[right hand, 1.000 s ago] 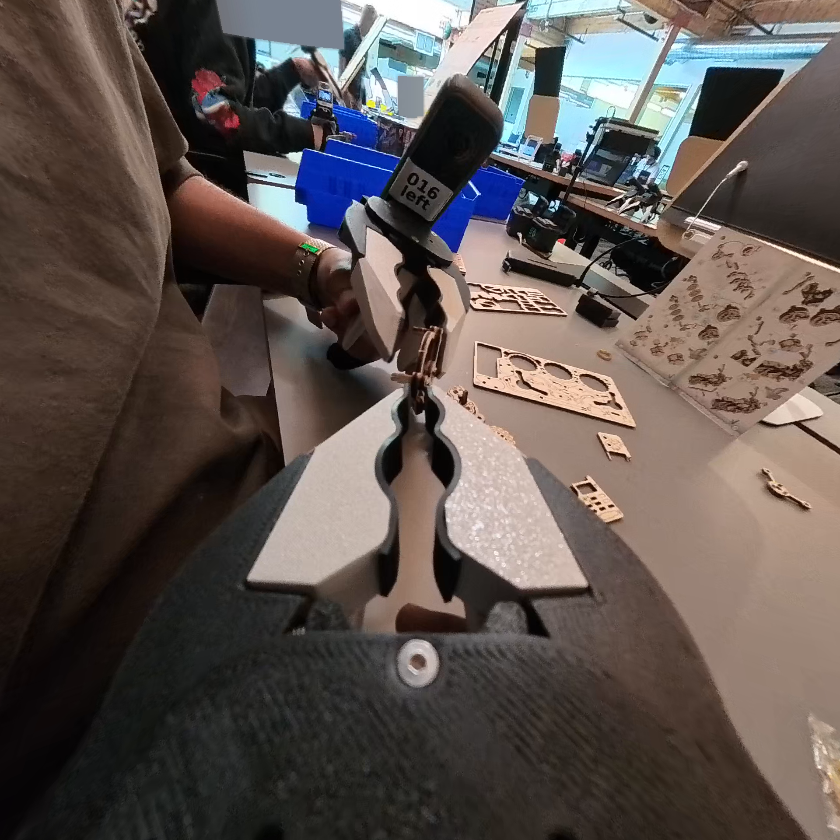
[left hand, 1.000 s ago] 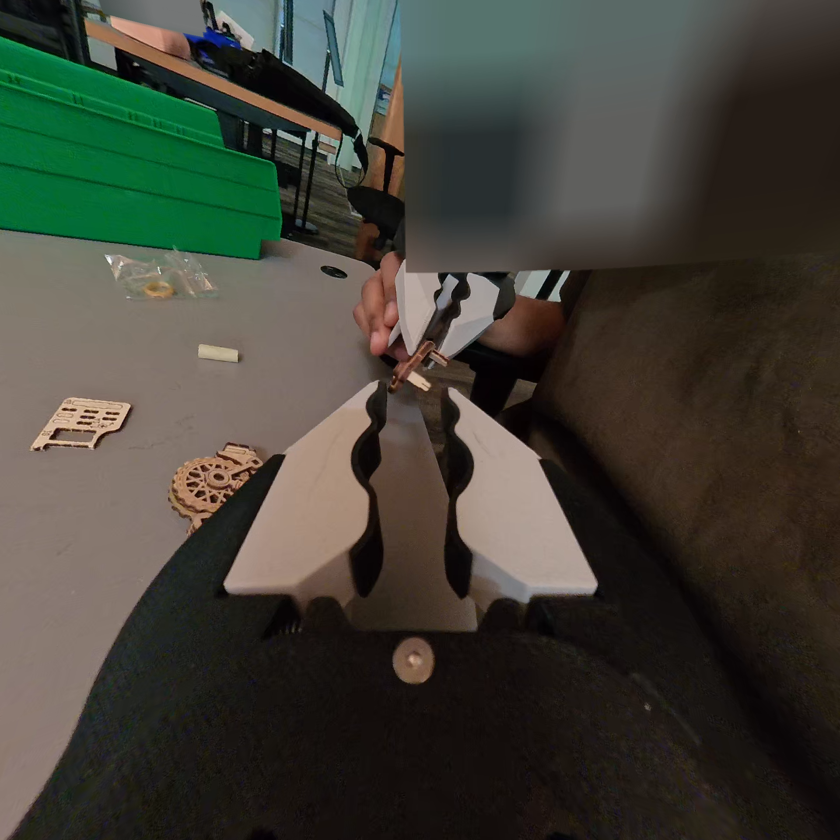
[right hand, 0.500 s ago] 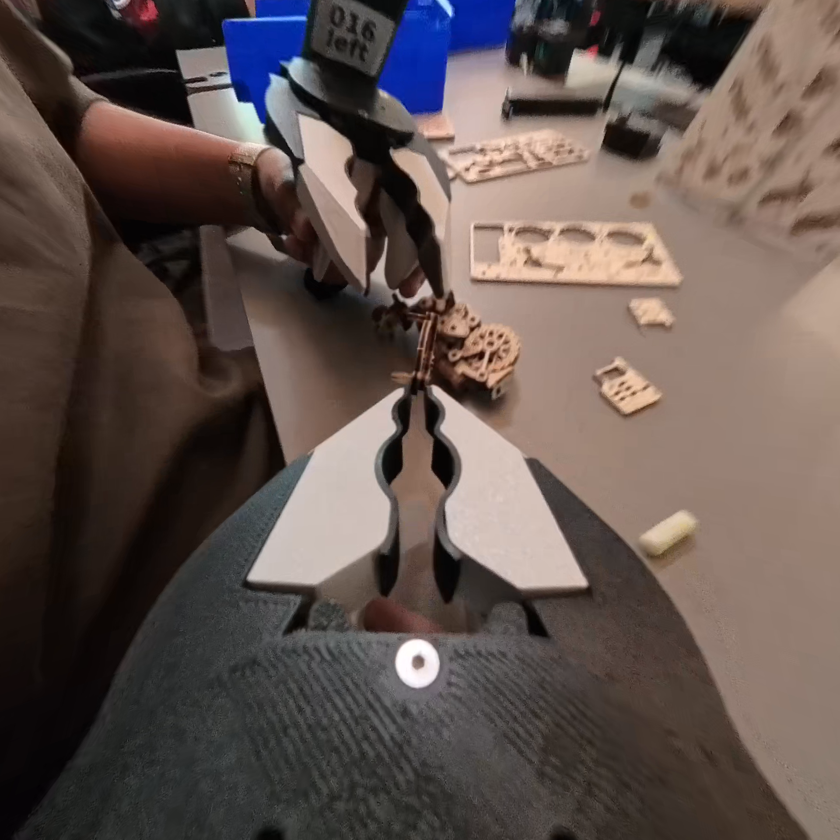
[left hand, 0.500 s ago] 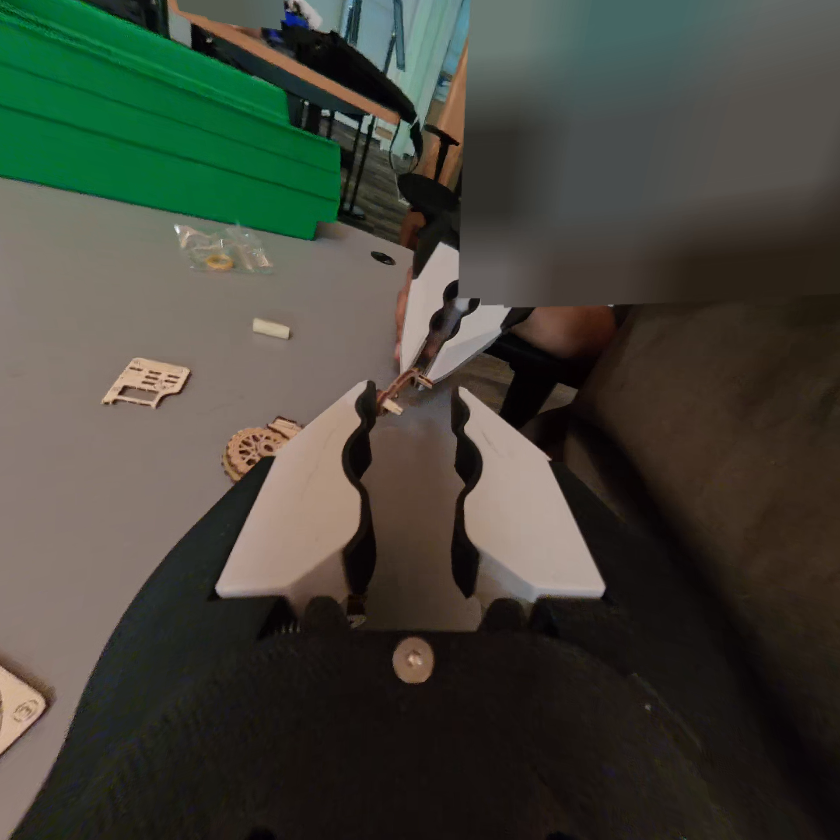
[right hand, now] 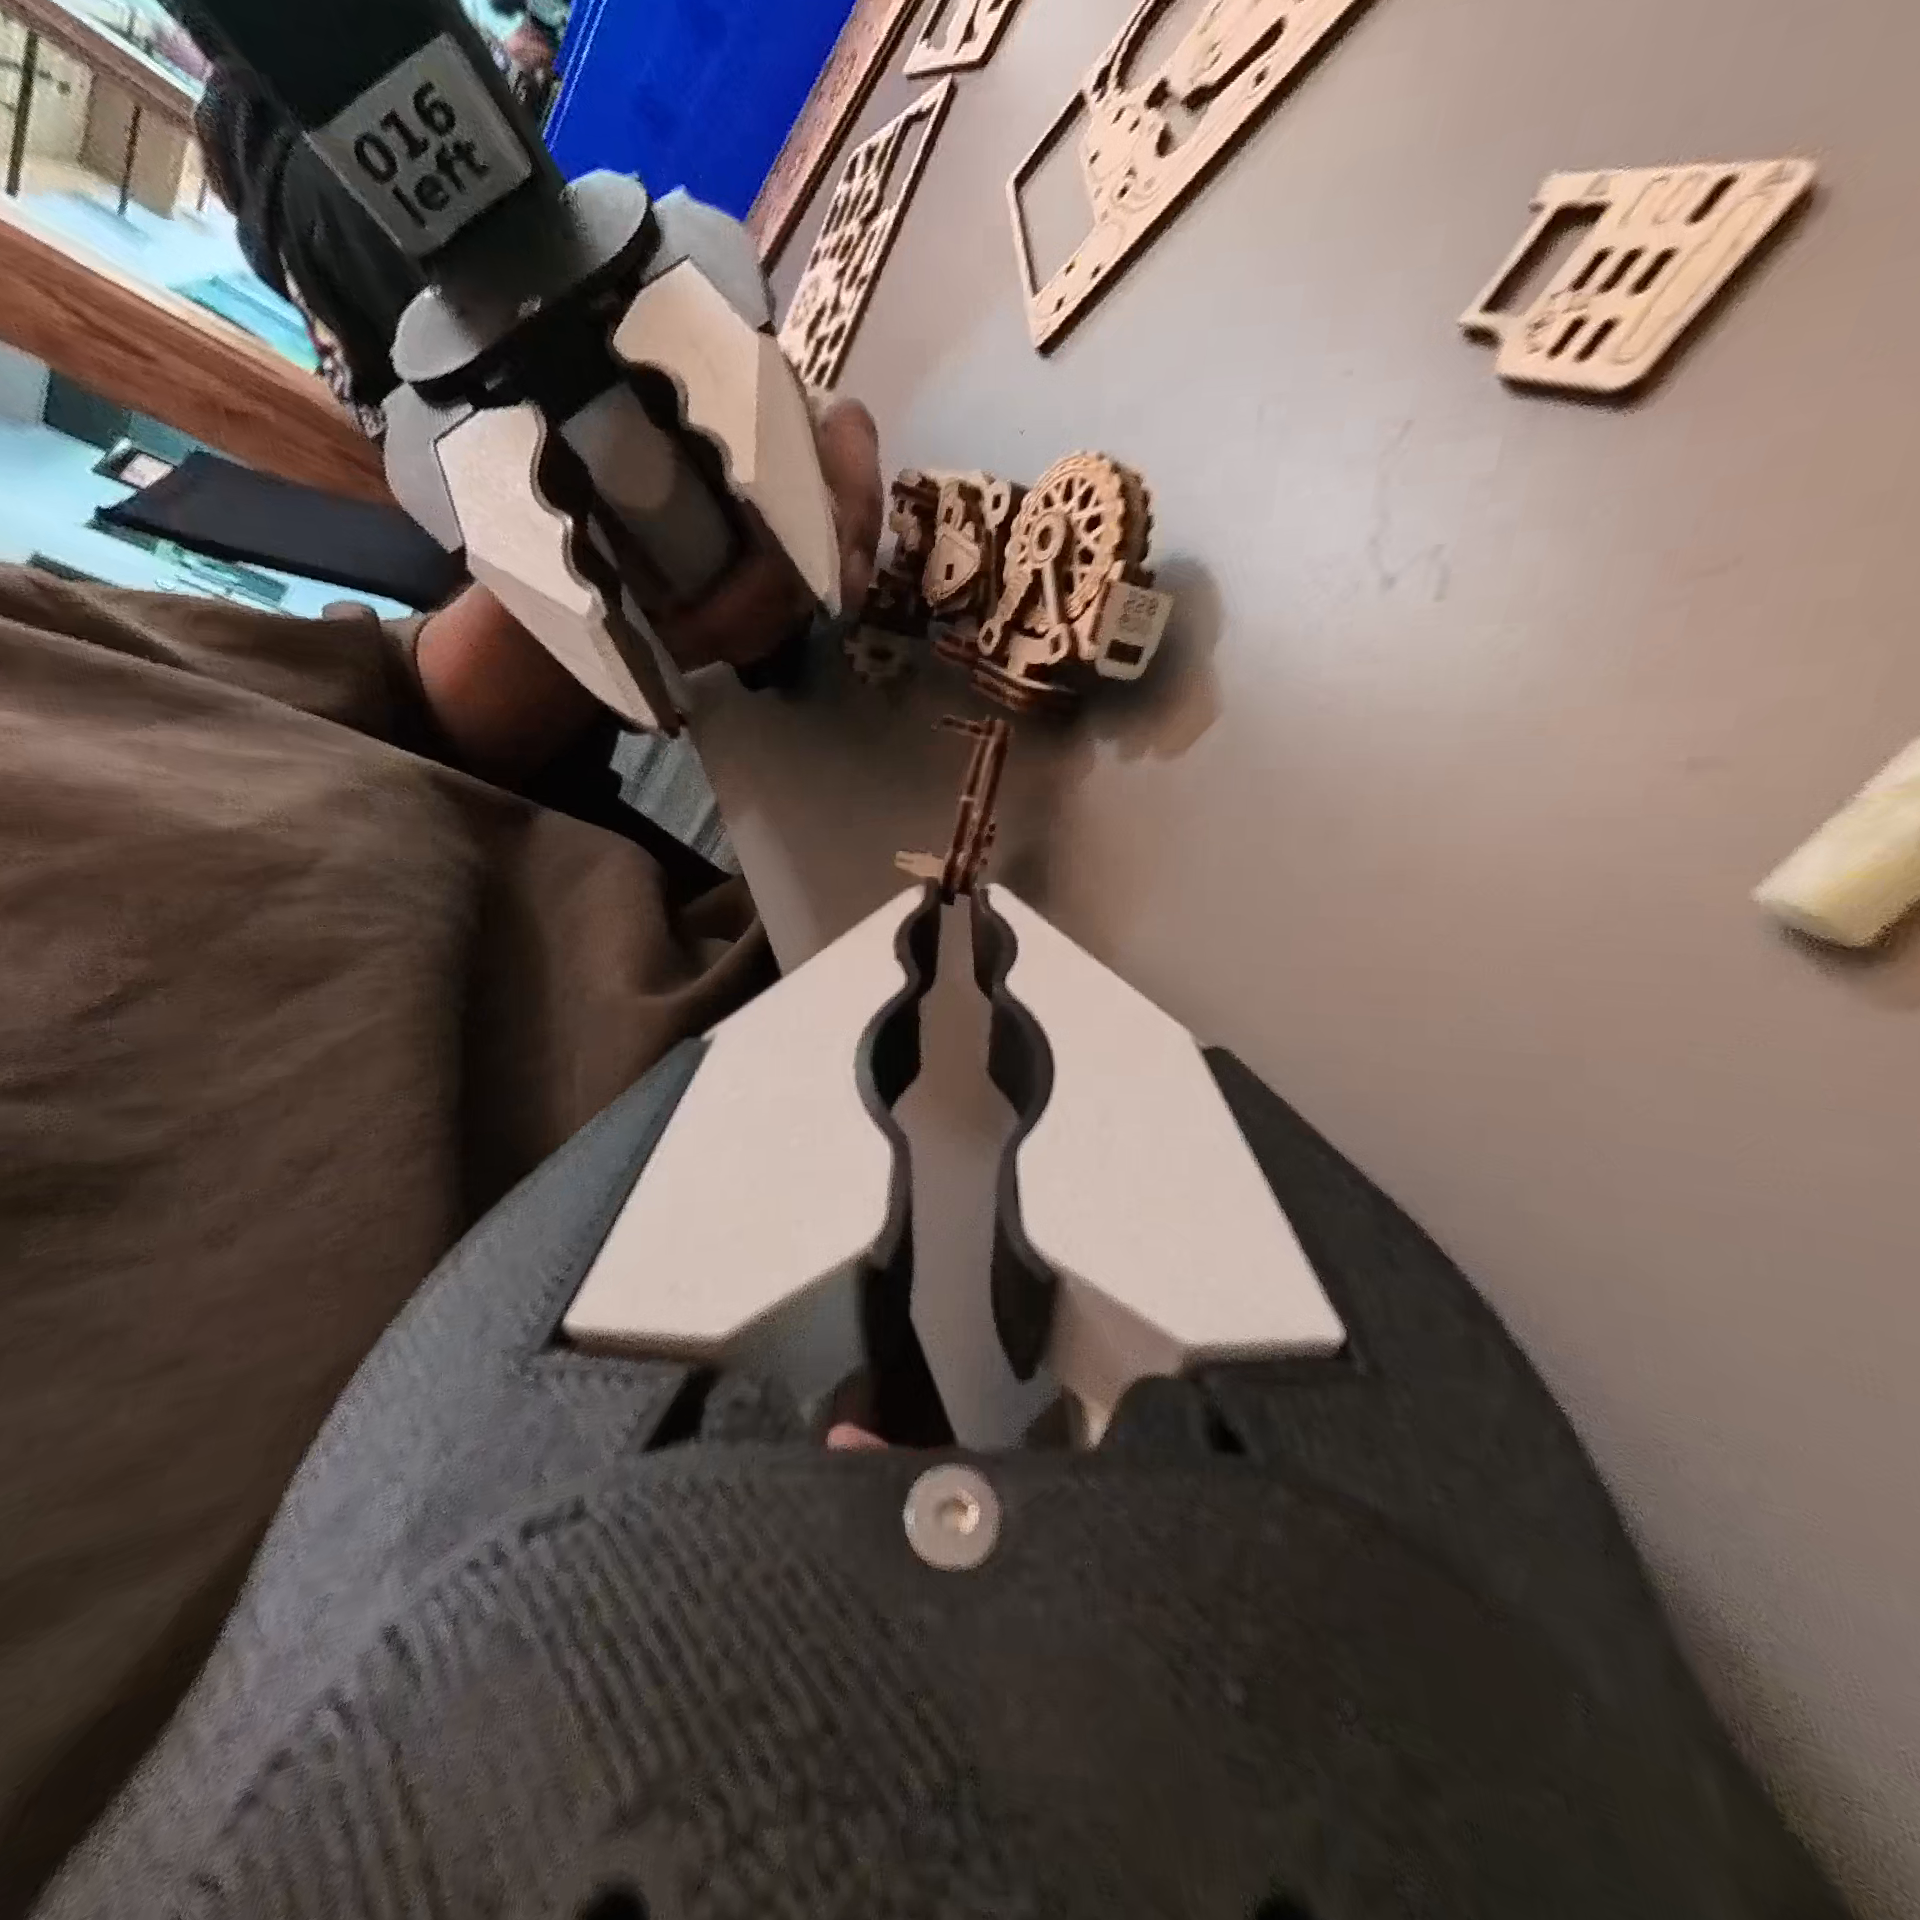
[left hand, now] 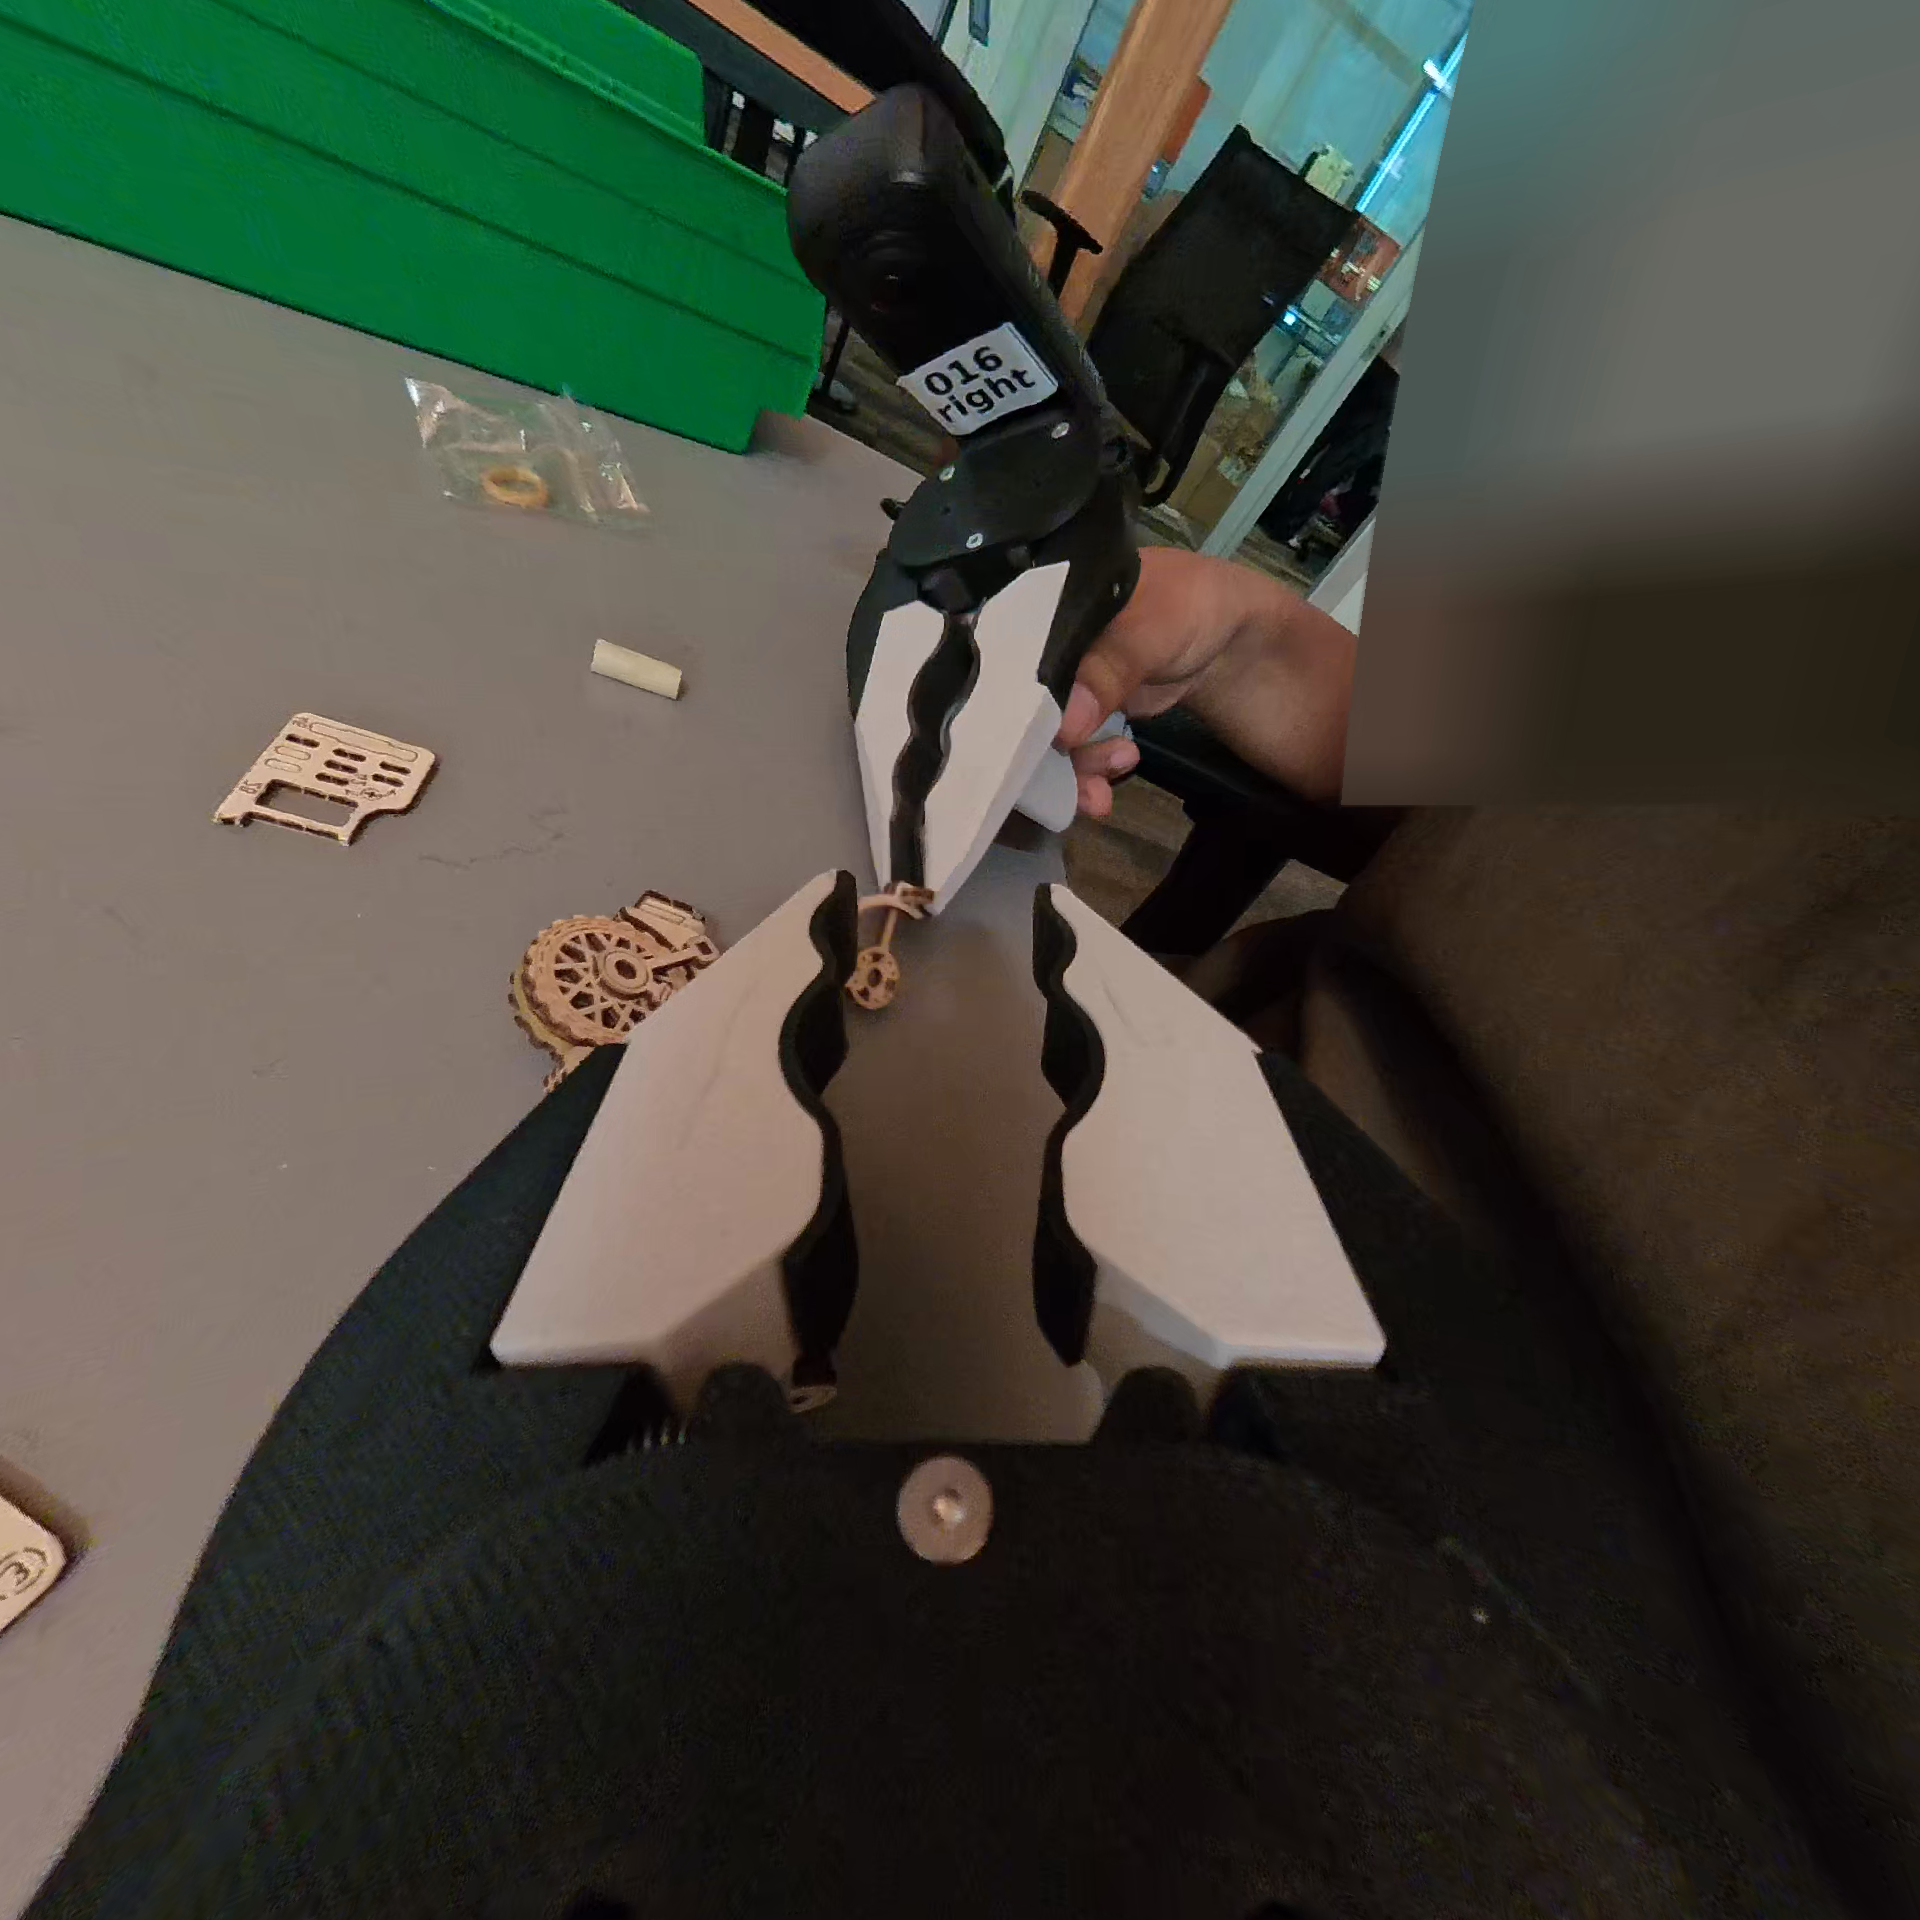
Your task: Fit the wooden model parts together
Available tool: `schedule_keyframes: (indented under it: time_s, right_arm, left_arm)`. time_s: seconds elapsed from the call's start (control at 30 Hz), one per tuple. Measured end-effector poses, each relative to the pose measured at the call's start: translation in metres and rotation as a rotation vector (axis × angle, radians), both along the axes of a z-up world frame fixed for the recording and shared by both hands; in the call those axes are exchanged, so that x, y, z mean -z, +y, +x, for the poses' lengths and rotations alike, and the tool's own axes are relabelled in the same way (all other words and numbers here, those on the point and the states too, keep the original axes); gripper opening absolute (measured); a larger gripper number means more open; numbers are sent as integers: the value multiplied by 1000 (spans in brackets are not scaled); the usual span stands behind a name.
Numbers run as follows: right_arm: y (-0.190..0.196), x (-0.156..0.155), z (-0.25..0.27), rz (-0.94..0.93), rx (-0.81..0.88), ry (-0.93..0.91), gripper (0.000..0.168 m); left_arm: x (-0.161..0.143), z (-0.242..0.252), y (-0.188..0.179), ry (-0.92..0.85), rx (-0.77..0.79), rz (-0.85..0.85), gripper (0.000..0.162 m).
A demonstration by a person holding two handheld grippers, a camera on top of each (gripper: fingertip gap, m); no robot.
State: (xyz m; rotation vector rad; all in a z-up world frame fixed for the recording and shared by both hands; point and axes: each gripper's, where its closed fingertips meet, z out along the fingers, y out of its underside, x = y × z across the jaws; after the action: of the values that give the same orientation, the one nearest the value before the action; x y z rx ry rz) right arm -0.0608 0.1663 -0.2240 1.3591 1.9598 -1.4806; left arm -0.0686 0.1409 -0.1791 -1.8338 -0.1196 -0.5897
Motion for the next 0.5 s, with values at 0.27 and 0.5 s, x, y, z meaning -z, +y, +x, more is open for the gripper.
schedule_keyframes:
  time_s: [0.27, 0.5]
  right_arm:
    - [4, 6, -4, 20, 28, -39, 33]
    - [25, -36, -24, -78, 138, 211, 33]
  left_arm:
    - [0, 1, 0, -7, 7, 0, 31]
    - [0, 0, 0, -15, 3, 0, 30]
